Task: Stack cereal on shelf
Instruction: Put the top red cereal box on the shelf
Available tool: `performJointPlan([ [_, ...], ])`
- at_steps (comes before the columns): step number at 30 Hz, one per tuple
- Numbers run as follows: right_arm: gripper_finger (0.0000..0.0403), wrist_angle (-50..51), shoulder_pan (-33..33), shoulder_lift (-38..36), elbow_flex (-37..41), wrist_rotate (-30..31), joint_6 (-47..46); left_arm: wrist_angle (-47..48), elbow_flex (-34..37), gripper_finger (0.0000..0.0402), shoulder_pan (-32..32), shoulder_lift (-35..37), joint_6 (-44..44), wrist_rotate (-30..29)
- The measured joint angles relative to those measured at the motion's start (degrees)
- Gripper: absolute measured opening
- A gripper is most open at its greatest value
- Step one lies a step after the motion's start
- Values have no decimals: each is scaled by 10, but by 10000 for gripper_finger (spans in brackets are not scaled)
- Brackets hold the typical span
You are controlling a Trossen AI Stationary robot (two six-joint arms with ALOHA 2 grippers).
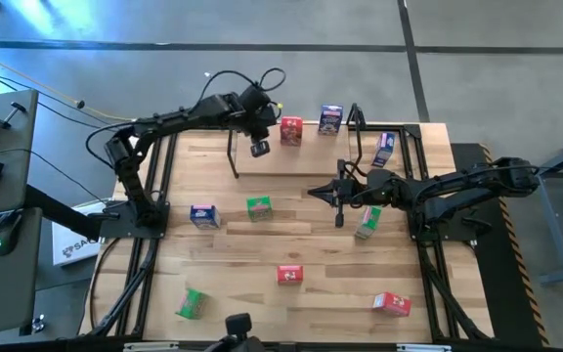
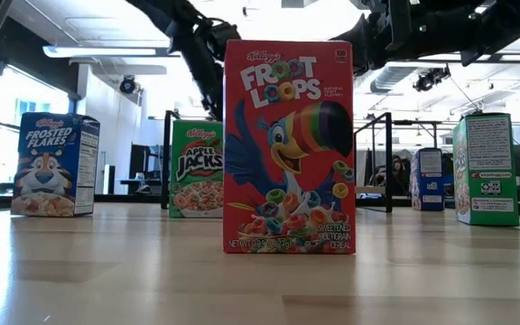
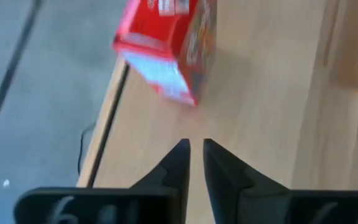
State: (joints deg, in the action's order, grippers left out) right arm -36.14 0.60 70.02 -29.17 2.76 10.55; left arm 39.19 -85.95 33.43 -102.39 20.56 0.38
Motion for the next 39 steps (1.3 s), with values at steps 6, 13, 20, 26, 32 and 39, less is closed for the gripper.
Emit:
performJointPlan([
  [6,0,0,0,0,0,0,0,-60,20,25,-1,0,-24,10],
  [13,0,0,0,0,0,0,0,-108,30,25,-3,-11,-54,14],
  [20,0,0,0,0,0,0,0,-144,30,26,-11,-50,-66,34],
  [26,0,3,0,0,0,0,0,-171,30,26,-13,-57,-71,36],
  [32,0,3,0,0,0,2,0,-183,30,26,-14,-58,-71,47],
  [39,0,3,1,0,0,4,0,-230,30,26,-25,-85,-80,41],
])
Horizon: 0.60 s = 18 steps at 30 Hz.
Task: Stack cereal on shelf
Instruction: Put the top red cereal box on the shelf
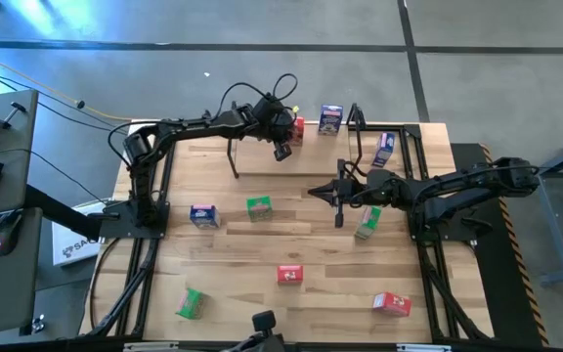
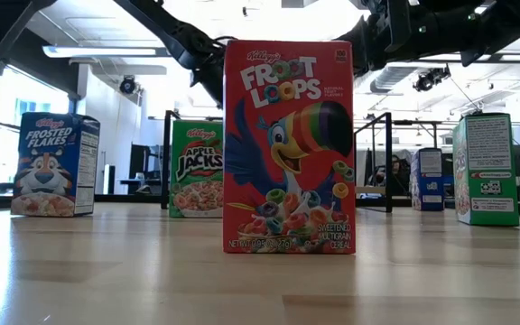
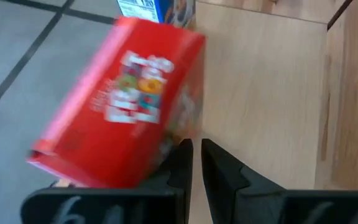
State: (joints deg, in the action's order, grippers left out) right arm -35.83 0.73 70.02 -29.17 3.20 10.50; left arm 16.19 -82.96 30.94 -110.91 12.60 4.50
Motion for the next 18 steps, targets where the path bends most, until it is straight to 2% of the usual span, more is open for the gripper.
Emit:
performJointPlan([
  [8,0,1,0,0,0,0,-1,-38,0,26,-2,-9,-4,-38],
  [18,0,1,0,0,0,2,-2,-54,0,26,-3,-8,-5,-37],
])
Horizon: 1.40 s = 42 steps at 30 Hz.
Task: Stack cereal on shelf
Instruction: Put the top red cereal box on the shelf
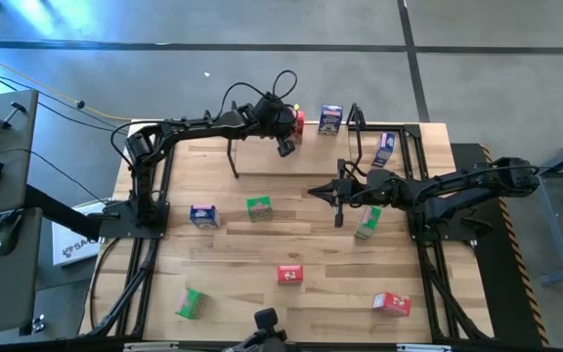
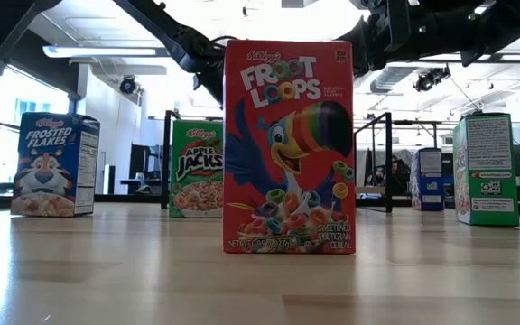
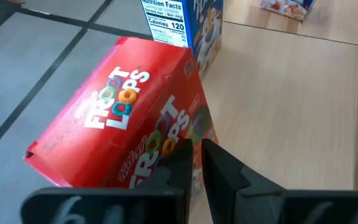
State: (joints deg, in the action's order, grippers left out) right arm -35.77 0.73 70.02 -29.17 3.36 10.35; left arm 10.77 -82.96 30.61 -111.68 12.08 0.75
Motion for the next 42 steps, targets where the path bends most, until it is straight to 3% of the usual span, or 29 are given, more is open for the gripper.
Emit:
performJointPlan([
  [5,0,1,0,0,0,0,0,73,-9,26,-3,31,4,-3],
  [9,0,5,0,0,0,0,1,113,-14,26,-3,32,6,-49],
  [18,0,7,0,0,0,0,0,44,-14,26,-4,5,0,-58],
  [28,0,9,0,0,0,0,0,44,-15,26,-13,1,5,-3],
  [42,0,9,0,0,0,1,0,7,-27,26,-9,-35,-5,-14],
])
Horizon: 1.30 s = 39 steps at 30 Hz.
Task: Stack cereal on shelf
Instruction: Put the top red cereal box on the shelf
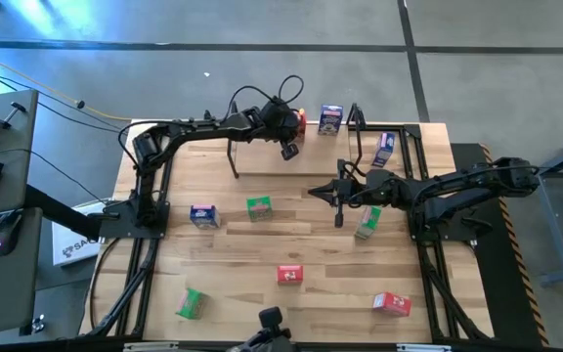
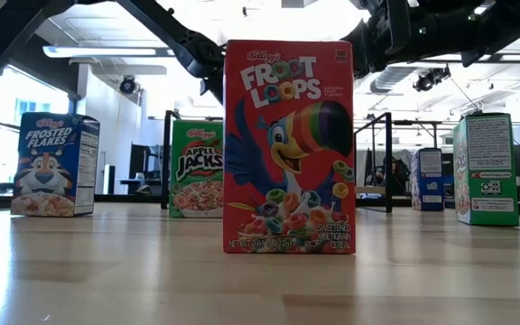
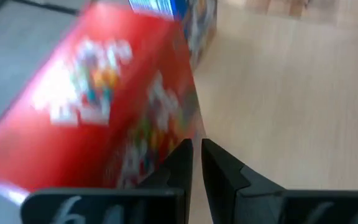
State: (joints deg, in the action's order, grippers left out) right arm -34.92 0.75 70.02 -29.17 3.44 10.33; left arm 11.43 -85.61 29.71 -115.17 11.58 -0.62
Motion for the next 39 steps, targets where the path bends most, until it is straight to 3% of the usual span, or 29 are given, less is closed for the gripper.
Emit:
performJointPlan([
  [12,0,10,0,0,0,3,0,51,-14,26,7,26,2,2],
  [25,0,14,0,0,0,22,0,10,-13,26,21,-4,0,19],
  [35,0,15,0,0,0,23,0,112,-13,26,21,29,16,15],
  [39,0,17,0,0,0,23,0,100,-14,26,25,22,16,8],
])
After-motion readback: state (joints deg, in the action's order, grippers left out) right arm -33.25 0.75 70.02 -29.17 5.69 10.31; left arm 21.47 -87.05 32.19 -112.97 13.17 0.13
